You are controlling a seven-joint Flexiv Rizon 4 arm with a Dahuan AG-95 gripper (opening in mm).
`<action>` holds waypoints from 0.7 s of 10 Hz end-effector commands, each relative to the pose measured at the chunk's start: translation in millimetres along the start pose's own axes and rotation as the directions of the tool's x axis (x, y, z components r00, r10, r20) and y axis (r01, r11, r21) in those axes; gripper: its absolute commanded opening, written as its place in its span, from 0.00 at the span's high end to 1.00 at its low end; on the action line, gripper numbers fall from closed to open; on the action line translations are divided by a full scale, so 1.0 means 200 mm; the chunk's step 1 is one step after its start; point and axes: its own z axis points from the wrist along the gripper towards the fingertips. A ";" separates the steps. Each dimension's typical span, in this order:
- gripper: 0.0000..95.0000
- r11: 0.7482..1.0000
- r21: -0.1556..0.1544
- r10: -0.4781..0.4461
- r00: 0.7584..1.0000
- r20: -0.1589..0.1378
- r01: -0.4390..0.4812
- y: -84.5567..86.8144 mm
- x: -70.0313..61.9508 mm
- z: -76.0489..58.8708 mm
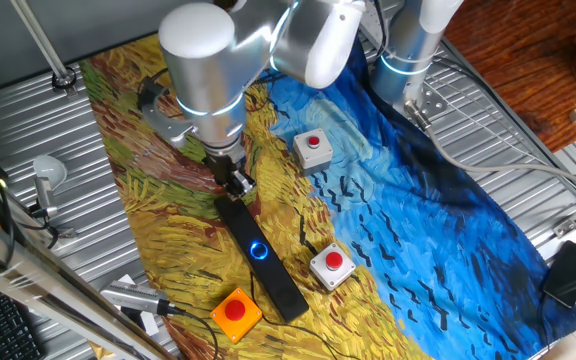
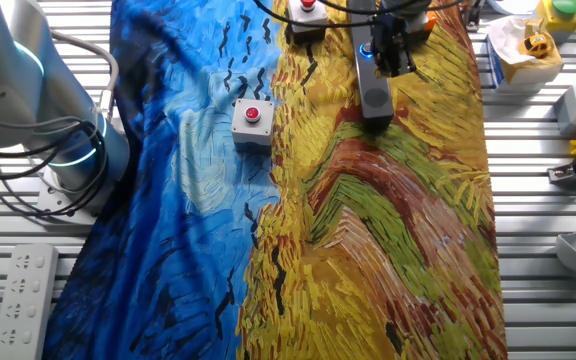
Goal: Turn the knob to decrease the volume of the speaker
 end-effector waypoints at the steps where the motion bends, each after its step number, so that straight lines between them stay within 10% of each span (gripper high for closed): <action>1: 1.00 0.999 0.010 0.035 0.999 0.005 -0.035 0.09 -0.03 0.04; 7: 1.00 0.996 0.010 0.085 0.996 0.016 -0.085 0.33 -0.09 0.13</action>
